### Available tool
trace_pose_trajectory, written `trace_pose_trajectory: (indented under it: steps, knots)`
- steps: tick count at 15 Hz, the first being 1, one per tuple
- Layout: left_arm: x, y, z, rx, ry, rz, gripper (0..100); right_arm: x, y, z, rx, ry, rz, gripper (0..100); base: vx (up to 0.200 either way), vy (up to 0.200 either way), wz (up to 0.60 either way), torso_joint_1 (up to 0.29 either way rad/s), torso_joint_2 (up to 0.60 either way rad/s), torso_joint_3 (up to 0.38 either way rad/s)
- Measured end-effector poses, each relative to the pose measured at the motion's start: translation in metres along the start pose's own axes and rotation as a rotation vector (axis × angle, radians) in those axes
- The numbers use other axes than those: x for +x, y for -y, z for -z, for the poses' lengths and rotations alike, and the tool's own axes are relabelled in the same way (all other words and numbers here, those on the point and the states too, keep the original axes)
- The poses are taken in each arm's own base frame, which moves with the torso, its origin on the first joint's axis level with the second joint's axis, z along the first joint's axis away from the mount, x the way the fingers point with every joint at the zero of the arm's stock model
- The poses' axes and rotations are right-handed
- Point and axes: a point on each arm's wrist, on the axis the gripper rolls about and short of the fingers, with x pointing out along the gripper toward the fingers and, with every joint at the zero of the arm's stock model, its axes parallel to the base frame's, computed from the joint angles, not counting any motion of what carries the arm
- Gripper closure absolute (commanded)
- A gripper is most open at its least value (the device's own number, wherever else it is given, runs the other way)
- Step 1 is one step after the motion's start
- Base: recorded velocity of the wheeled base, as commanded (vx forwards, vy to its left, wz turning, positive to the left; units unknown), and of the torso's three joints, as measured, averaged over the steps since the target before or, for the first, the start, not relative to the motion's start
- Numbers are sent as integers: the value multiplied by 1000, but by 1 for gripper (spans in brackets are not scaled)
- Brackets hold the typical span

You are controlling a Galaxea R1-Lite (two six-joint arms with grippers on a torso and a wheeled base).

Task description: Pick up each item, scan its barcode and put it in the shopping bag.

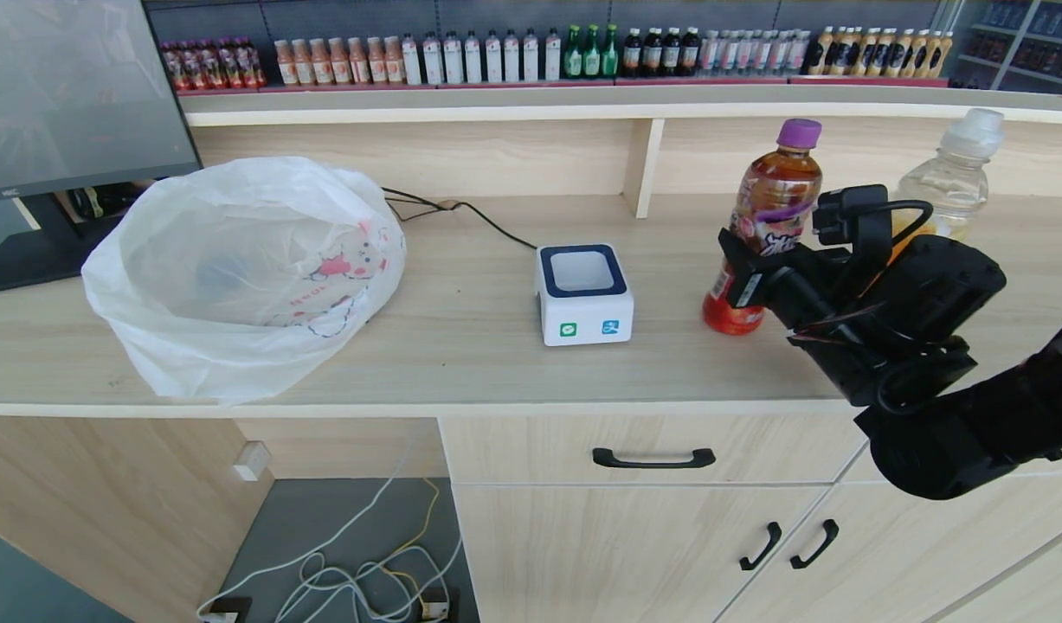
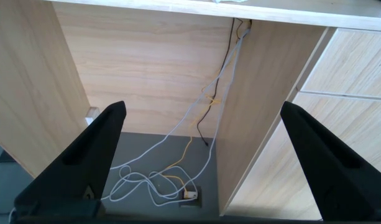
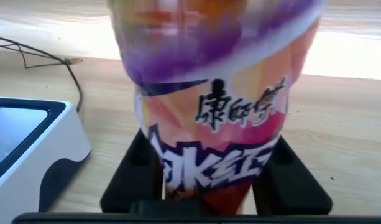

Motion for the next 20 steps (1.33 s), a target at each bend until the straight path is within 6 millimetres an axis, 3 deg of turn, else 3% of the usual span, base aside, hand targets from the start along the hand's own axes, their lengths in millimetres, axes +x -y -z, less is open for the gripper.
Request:
trace_pose_trajectory:
  steps: [13, 20]
  knots:
    - [0, 0, 0, 0, 0, 0, 0, -9, 3, -24, 14, 52, 1, 100, 0, 0, 0, 0, 0, 0]
    - [0, 0, 0, 0, 0, 0, 0, -38, 2, -48, 42, 75, -16, 100, 0, 0, 0, 0, 0, 0]
